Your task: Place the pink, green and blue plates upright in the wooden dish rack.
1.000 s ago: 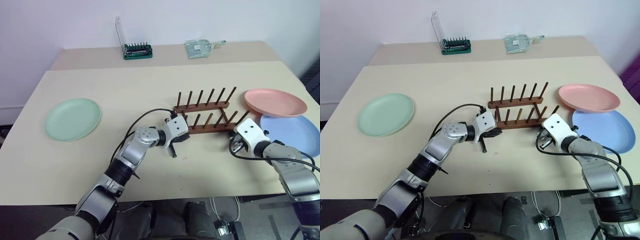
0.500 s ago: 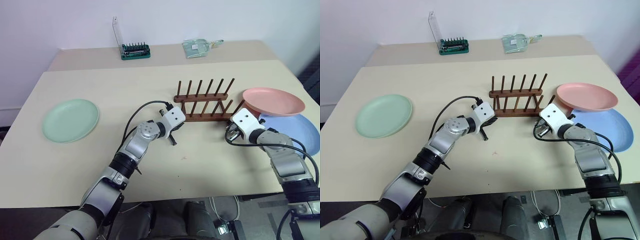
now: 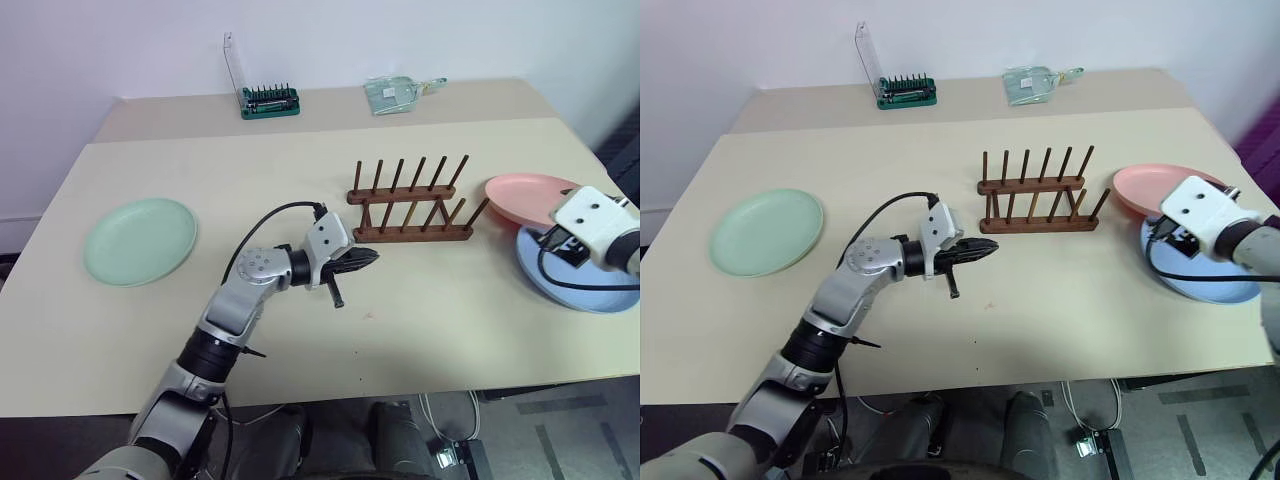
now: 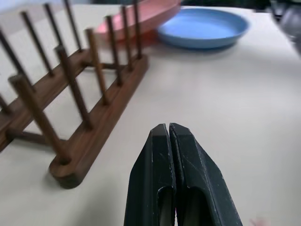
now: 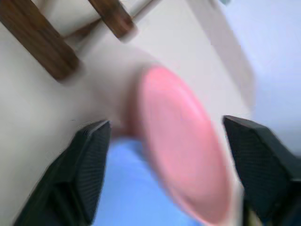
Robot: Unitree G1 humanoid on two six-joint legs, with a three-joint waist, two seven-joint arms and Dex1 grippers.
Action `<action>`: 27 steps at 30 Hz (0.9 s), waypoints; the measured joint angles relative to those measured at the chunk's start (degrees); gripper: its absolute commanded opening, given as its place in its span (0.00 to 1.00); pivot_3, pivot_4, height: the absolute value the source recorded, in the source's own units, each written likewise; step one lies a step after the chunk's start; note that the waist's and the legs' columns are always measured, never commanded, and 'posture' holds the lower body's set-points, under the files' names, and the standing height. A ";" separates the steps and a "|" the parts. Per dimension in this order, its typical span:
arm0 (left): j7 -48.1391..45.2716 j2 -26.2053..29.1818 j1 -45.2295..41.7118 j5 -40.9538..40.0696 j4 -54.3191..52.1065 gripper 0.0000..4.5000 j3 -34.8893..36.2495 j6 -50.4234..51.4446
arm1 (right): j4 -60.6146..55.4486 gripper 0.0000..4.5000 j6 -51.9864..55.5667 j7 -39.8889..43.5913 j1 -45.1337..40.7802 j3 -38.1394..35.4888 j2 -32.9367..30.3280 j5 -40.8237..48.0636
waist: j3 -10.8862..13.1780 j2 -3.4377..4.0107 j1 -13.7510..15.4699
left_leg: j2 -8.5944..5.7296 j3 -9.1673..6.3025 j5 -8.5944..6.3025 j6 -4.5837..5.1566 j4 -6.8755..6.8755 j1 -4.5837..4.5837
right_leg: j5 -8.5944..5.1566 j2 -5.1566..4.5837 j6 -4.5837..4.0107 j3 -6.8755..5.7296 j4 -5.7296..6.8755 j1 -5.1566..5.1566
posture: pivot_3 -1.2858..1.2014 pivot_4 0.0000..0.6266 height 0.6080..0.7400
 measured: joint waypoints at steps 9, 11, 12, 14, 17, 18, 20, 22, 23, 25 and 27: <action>-0.04 0.05 -1.17 -0.90 0.26 0.00 0.39 0.09 | 30.03 0.84 -21.32 -0.57 -17.30 15.42 0.26 -11.25 | 0.02 0.02 -0.17 | 0.01 0.08 0.01 0.00 -0.06 -0.04 | 0.01 0.00 -0.01 0.08 -0.02 -0.11 | 0.52 0.24 1.00; 0.09 0.14 -0.88 -1.12 -0.13 0.00 0.32 0.11 | 35.83 0.73 -25.00 -2.19 -20.58 18.00 1.24 -13.89 | 0.02 0.02 -0.16 | 0.01 0.08 0.01 0.00 -0.06 -0.05 | 0.01 0.00 -0.01 0.09 -0.02 -0.13 | 0.52 0.24 1.00; 0.13 0.24 -0.71 -1.14 -0.47 0.00 0.25 0.15 | 38.26 0.65 -26.53 -3.07 -21.93 19.27 1.72 -15.22 | 0.02 0.02 -0.16 | 0.01 0.08 0.01 0.00 -0.06 -0.05 | 0.01 0.00 -0.01 0.09 -0.01 -0.13 | 0.52 0.24 1.00; 0.35 0.34 -0.35 -1.16 -1.27 0.00 0.11 0.22 | 42.83 0.43 -29.23 -5.07 -23.77 21.64 2.22 -17.82 | 0.02 0.03 -0.13 | 0.01 0.08 0.01 -0.01 -0.06 -0.05 | 0.01 0.00 -0.01 0.10 -0.01 -0.13 | 0.52 0.24 1.00; 0.87 0.74 0.41 -1.20 -1.92 0.00 0.11 0.70 | 46.65 0.09 -32.30 -7.49 -25.77 22.96 2.34 -19.35 | 0.02 0.04 -0.06 | 0.00 0.08 0.01 -0.01 -0.06 -0.06 | 0.01 0.01 -0.01 0.12 -0.01 -0.13 | 0.52 0.24 1.00; 0.93 0.88 0.46 -1.25 -2.00 0.00 0.11 1.05 | 47.19 0.00 -33.06 -8.07 -26.22 23.09 2.34 -19.54 | 0.02 0.04 -0.07 | 0.00 0.08 0.01 -0.01 -0.06 -0.05 | 0.01 0.01 -0.01 0.12 -0.01 -0.13 | 0.52 0.24 1.00; 1.04 1.06 0.74 -1.32 -2.61 0.00 0.11 1.38 | 47.92 0.00 -34.26 -9.23 -26.65 23.27 2.33 -20.14 | 0.01 0.04 -0.08 | 0.00 0.07 0.01 -0.01 -0.06 -0.05 | 0.01 0.02 -0.01 0.12 0.00 -0.13 | 0.52 0.24 1.00; 1.17 1.09 0.87 -1.36 -3.20 0.00 0.11 1.45 | 48.21 0.00 -35.30 -10.64 -26.61 23.76 2.29 -21.19 | 0.01 0.05 -0.07 | 0.00 0.08 0.01 -0.01 -0.06 -0.06 | 0.01 0.01 -0.01 0.13 0.00 -0.14 | 0.52 0.24 1.00; 1.30 1.04 0.92 -1.38 -3.55 0.00 0.11 1.51 | 47.78 0.00 -35.67 -11.51 -26.21 23.81 2.04 -21.64 | 0.01 0.06 -0.06 | 0.00 0.08 0.01 -0.01 -0.06 -0.06 | 0.01 0.01 -0.01 0.13 0.00 -0.15 | 0.52 0.24 1.00; 1.43 0.94 1.09 -1.48 -4.17 0.00 0.11 1.57 | 45.36 0.00 -35.94 -12.29 -24.60 23.49 1.12 -21.80 | 0.01 0.07 -0.02 | 0.00 0.07 0.01 -0.01 -0.07 -0.07 | 0.01 0.01 -0.01 0.13 0.00 -0.16 | 0.52 0.24 1.00; 1.76 0.85 1.18 -1.82 -4.20 0.00 0.12 1.98 | 41.79 0.00 -35.99 -12.39 -22.67 22.60 0.06 -21.16 | 0.01 0.10 -0.04 | 0.00 0.08 0.01 -0.01 -0.07 -0.07 | 0.01 0.01 -0.01 0.14 0.00 -0.16 | 0.52 0.24 1.00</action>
